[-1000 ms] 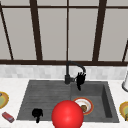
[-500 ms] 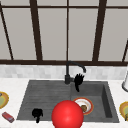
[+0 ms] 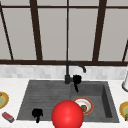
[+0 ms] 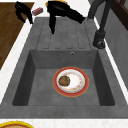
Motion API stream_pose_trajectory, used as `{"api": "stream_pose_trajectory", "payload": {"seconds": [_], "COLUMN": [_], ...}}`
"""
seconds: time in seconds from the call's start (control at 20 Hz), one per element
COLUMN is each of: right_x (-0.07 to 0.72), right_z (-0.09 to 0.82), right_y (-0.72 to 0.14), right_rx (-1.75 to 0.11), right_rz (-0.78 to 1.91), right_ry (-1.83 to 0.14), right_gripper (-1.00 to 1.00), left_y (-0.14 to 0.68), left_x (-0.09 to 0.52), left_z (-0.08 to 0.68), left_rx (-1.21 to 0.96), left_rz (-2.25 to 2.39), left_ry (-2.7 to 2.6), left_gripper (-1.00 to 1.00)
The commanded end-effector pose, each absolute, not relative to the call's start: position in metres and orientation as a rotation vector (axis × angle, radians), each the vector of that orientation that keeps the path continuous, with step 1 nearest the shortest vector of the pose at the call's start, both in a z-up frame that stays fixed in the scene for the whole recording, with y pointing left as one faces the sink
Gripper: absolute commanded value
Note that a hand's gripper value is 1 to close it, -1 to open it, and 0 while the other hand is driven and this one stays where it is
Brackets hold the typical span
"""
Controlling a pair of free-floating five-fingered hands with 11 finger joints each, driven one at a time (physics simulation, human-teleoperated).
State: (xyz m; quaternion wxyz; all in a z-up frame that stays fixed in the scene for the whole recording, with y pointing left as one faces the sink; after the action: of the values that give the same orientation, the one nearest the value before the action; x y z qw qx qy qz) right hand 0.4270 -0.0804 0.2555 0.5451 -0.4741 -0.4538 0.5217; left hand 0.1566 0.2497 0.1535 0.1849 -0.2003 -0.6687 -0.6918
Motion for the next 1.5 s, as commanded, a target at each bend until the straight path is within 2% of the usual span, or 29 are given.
{"api": "stream_pose_trajectory", "payload": {"seconds": [0.0, 0.9, 1.45], "right_x": [0.443, 0.545, 0.591], "right_z": [0.262, 0.252, 0.227], "right_y": [-0.084, -0.098, -0.092], "right_rx": [-1.071, -0.932, -0.78], "right_rz": [1.308, 1.413, 1.468], "right_ry": [-1.089, -1.046, -0.861], "right_gripper": [-1.0, -1.0, -1.0], "left_y": [0.25, 0.25, 0.25], "left_x": [0.157, 0.157, 0.157], "left_z": [0.153, 0.153, 0.153], "left_rx": [-0.565, -0.565, -0.565], "left_rz": [-1.95, -1.95, -1.95], "left_ry": [-1.885, -1.885, -1.885], "left_gripper": [0.0, 0.0, 0.0]}}
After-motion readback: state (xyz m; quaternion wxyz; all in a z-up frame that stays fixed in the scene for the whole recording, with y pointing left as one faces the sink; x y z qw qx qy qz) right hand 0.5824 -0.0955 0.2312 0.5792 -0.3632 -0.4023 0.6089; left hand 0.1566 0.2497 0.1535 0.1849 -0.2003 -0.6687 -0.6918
